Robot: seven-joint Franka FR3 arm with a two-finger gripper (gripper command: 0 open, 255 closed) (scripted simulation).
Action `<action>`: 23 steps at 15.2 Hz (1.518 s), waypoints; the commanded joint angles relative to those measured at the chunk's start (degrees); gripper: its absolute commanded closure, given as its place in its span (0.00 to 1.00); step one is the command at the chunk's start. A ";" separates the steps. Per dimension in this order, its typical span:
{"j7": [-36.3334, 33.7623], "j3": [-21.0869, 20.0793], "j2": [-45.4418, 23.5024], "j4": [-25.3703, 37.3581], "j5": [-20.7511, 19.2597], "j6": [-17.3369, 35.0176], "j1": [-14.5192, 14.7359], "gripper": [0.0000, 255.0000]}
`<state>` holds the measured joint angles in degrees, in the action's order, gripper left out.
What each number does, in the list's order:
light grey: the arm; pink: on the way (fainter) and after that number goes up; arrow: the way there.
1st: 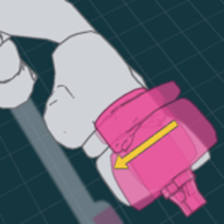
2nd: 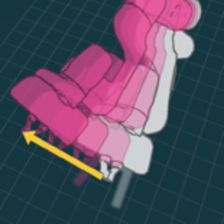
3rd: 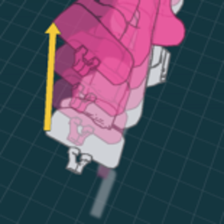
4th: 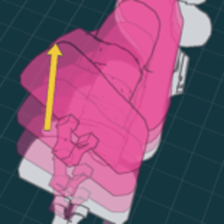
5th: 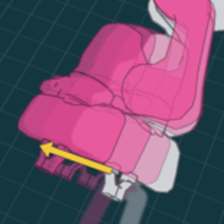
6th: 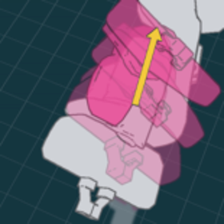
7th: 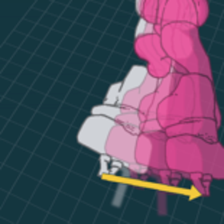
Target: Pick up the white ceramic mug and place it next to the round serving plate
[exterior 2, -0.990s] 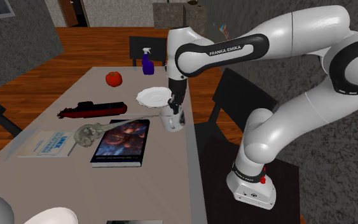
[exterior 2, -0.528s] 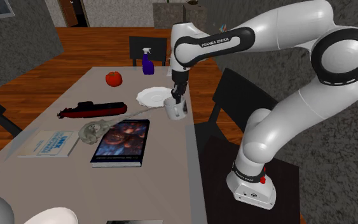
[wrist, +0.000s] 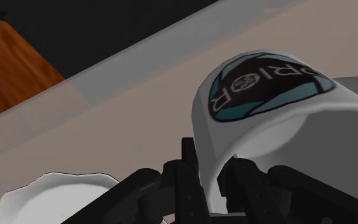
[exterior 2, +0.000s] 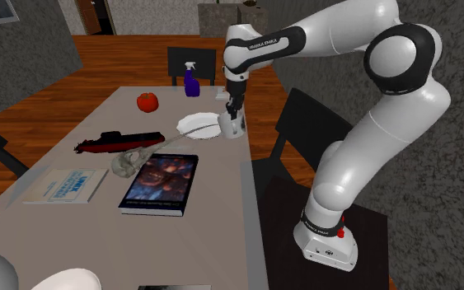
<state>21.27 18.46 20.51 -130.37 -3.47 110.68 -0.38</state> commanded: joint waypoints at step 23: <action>31.54 11.70 -52.76 62.98 21.68 -16.49 -19.76 1.00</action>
<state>52.02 30.38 -28.84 -72.78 16.86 96.33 -17.84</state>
